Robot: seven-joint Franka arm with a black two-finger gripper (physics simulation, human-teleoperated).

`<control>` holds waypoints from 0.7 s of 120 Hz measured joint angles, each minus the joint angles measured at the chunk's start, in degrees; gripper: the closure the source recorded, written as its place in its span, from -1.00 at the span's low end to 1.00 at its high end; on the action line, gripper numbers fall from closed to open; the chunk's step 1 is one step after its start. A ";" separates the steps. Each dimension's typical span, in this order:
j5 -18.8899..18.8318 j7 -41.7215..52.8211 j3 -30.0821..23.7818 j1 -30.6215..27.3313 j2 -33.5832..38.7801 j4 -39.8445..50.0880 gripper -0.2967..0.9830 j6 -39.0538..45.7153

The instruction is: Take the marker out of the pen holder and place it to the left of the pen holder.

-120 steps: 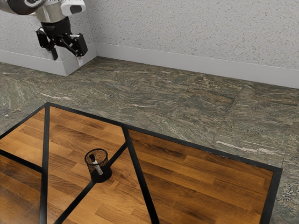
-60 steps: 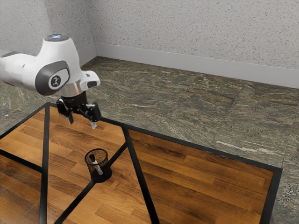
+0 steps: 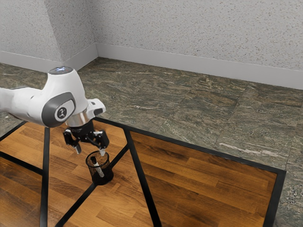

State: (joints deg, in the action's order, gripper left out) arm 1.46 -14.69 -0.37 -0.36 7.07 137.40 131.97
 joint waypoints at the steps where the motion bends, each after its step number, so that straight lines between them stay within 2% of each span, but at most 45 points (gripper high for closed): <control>1: 0.02 -0.05 -0.01 0.01 -0.07 0.01 -0.54 0.09; 40: 0.08 -1.55 -0.07 0.01 0.31 2.86 -0.54 1.73; 63: -3.80 -1.43 -0.71 0.06 -0.81 2.59 -0.54 3.70; 84: -5.08 -1.07 -0.79 0.01 -1.61 2.62 -0.54 5.25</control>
State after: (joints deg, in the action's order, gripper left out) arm -3.61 -15.76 -1.16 -0.35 5.46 140.03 137.22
